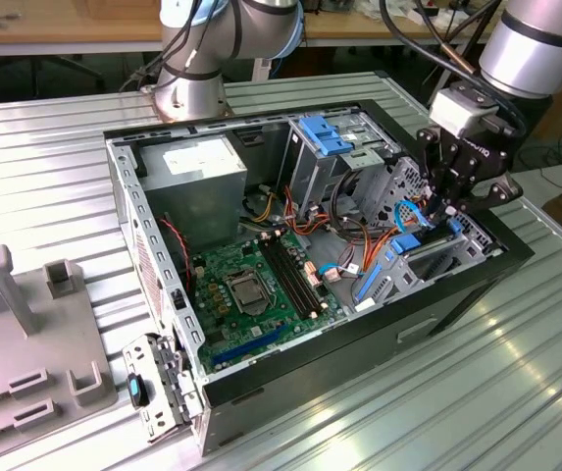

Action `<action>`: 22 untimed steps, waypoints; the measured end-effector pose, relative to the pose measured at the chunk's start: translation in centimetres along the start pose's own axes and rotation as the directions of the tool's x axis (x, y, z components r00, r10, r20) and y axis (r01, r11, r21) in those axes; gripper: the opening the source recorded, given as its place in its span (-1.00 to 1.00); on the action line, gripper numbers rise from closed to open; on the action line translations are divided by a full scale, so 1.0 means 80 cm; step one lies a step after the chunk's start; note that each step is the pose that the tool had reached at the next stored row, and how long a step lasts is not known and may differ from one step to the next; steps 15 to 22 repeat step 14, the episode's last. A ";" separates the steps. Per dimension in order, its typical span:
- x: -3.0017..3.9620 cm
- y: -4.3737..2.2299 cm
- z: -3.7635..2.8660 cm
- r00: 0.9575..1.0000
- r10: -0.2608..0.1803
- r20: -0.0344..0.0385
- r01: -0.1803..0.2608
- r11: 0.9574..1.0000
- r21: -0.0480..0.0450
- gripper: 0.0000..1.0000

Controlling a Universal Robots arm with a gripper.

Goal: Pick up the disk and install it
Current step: 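Insert the second disk wire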

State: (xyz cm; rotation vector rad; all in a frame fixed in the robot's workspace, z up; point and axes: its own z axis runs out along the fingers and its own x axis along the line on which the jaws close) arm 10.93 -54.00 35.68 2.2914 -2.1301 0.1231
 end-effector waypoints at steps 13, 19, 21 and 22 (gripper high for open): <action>0.0000 0.0000 -0.0007 1.000 0.000 0.001 0.000 1.000 0.000 -0.79; 0.0001 0.0000 -0.0008 1.000 0.000 0.001 0.000 1.000 0.000 -0.79; 0.0001 0.0000 -0.0008 1.000 0.000 0.001 0.000 1.000 0.000 -0.79; 0.0001 0.0000 -0.0008 1.000 0.000 0.001 0.000 1.000 0.000 -0.79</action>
